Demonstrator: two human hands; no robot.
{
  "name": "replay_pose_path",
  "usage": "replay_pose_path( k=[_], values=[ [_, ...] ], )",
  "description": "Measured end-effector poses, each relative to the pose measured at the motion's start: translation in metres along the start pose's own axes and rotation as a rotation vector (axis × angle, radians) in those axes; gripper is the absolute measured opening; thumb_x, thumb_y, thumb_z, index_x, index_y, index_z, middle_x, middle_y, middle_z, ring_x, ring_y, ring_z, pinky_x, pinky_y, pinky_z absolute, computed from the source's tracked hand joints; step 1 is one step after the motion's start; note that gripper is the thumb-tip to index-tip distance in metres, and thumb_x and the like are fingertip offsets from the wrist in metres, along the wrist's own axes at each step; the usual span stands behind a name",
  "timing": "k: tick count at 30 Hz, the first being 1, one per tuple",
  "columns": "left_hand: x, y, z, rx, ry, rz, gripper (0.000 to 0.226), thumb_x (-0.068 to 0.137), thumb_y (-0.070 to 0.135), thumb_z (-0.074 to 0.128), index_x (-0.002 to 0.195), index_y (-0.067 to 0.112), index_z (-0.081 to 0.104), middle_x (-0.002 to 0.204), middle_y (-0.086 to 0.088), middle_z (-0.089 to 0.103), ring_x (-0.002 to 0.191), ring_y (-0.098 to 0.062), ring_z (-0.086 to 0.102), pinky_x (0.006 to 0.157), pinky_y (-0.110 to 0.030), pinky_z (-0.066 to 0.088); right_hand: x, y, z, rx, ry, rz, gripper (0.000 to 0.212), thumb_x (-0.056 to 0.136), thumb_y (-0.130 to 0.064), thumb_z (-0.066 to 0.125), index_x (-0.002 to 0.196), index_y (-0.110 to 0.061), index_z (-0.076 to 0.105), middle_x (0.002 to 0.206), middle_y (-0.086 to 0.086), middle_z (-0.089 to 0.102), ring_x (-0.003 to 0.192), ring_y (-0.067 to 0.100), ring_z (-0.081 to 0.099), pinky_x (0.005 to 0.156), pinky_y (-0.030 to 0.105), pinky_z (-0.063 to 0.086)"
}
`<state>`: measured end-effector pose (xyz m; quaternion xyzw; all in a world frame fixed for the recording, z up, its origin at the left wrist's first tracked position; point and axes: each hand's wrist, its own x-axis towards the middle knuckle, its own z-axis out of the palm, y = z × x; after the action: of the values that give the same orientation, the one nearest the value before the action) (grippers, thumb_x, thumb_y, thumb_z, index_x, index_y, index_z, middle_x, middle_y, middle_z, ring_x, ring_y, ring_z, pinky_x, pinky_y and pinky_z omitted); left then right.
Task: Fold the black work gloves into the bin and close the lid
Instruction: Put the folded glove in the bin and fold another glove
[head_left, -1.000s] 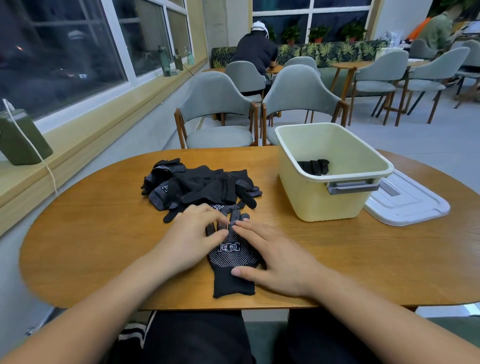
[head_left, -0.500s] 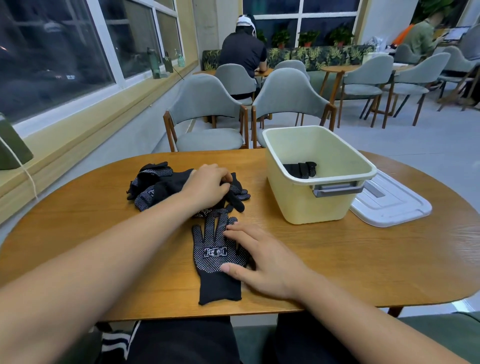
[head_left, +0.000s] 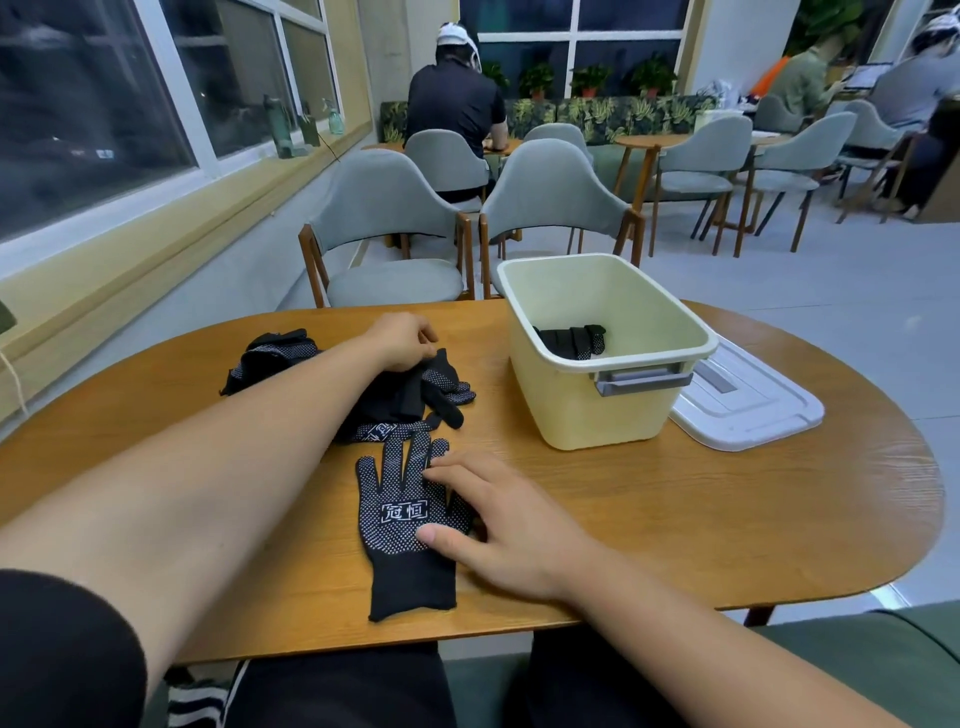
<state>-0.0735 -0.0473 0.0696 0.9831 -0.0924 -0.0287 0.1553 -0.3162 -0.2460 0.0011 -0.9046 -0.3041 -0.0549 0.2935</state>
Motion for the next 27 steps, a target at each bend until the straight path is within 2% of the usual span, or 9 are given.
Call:
replay_pose_path(
  k=[5, 9, 11, 13, 15, 17, 23, 27],
  values=[
    [0.009, 0.001, 0.005, 0.118, -0.089, -0.015, 0.039, 0.101, 0.035, 0.074, 0.138, 0.025, 0.067, 0.134, -0.002, 0.069, 0.124, -0.025, 0.062, 0.104, -0.039, 0.053, 0.000, 0.001, 0.001, 0.000, 0.011, -0.006, 0.065, 0.102, -0.066, 0.059, 0.150, -0.023, 0.058, 0.155, -0.008, 0.053, 0.148, 0.008, 0.044, 0.124, 0.034, 0.037],
    [0.014, -0.001, 0.004, 0.135, -0.082, -0.041, 0.056, 0.094, 0.033, 0.083, 0.145, 0.023, 0.061, 0.136, -0.006, 0.067, 0.126, -0.031, 0.061, 0.106, -0.044, 0.053, 0.002, 0.002, 0.002, 0.002, 0.013, -0.009, 0.064, 0.102, -0.066, 0.058, 0.149, -0.023, 0.058, 0.153, -0.009, 0.054, 0.146, 0.008, 0.046, 0.122, 0.035, 0.038],
    [0.013, -0.001, 0.006, 0.121, -0.070, -0.050, 0.055, 0.094, 0.031, 0.083, 0.143, 0.021, 0.062, 0.136, -0.006, 0.066, 0.126, -0.031, 0.061, 0.105, -0.042, 0.052, 0.002, 0.002, 0.002, 0.005, 0.015, -0.011, 0.063, 0.102, -0.066, 0.059, 0.149, -0.024, 0.058, 0.153, -0.009, 0.054, 0.146, 0.008, 0.046, 0.122, 0.035, 0.038],
    [0.013, 0.000, 0.008, 0.097, -0.064, -0.056, 0.039, 0.095, 0.029, 0.082, 0.131, 0.018, 0.070, 0.130, -0.005, 0.068, 0.121, -0.029, 0.062, 0.099, -0.037, 0.051, 0.001, 0.002, 0.002, 0.002, 0.017, -0.010, 0.063, 0.102, -0.066, 0.059, 0.149, -0.024, 0.057, 0.152, -0.009, 0.054, 0.146, 0.008, 0.045, 0.122, 0.035, 0.038],
    [0.012, 0.001, 0.009, 0.063, -0.063, -0.065, 0.018, 0.095, 0.023, 0.082, 0.111, 0.020, 0.073, 0.121, -0.004, 0.071, 0.109, -0.024, 0.062, 0.088, -0.034, 0.049, 0.001, 0.002, 0.001, -0.001, 0.021, -0.012, 0.062, 0.102, -0.065, 0.059, 0.149, -0.025, 0.058, 0.151, -0.009, 0.054, 0.145, 0.007, 0.045, 0.122, 0.034, 0.038],
    [0.009, 0.002, 0.007, 0.034, -0.063, -0.058, 0.012, 0.095, 0.017, 0.081, 0.100, 0.021, 0.071, 0.115, -0.004, 0.072, 0.103, -0.022, 0.061, 0.083, -0.033, 0.046, 0.001, 0.001, 0.001, -0.006, 0.019, -0.011, 0.062, 0.102, -0.065, 0.059, 0.149, -0.025, 0.058, 0.151, -0.010, 0.054, 0.145, 0.007, 0.046, 0.121, 0.033, 0.038],
    [-0.004, 0.009, -0.016, -0.022, 0.017, -0.006, 0.018, 0.093, 0.014, 0.076, 0.096, 0.021, 0.060, 0.110, -0.008, 0.067, 0.093, -0.023, 0.058, 0.073, -0.034, 0.044, 0.001, 0.001, 0.001, -0.013, 0.018, -0.018, 0.060, 0.103, -0.065, 0.059, 0.147, -0.025, 0.058, 0.149, -0.010, 0.055, 0.143, 0.007, 0.047, 0.121, 0.033, 0.039],
    [-0.015, 0.010, -0.042, -0.067, 0.049, 0.020, 0.029, 0.092, 0.016, 0.080, 0.110, 0.020, 0.057, 0.109, -0.008, 0.066, 0.092, -0.024, 0.063, 0.067, -0.035, 0.048, 0.001, 0.000, -0.001, -0.017, 0.019, -0.020, 0.060, 0.103, -0.065, 0.058, 0.147, -0.025, 0.059, 0.147, -0.010, 0.057, 0.141, 0.007, 0.047, 0.120, 0.031, 0.038]
  ],
)
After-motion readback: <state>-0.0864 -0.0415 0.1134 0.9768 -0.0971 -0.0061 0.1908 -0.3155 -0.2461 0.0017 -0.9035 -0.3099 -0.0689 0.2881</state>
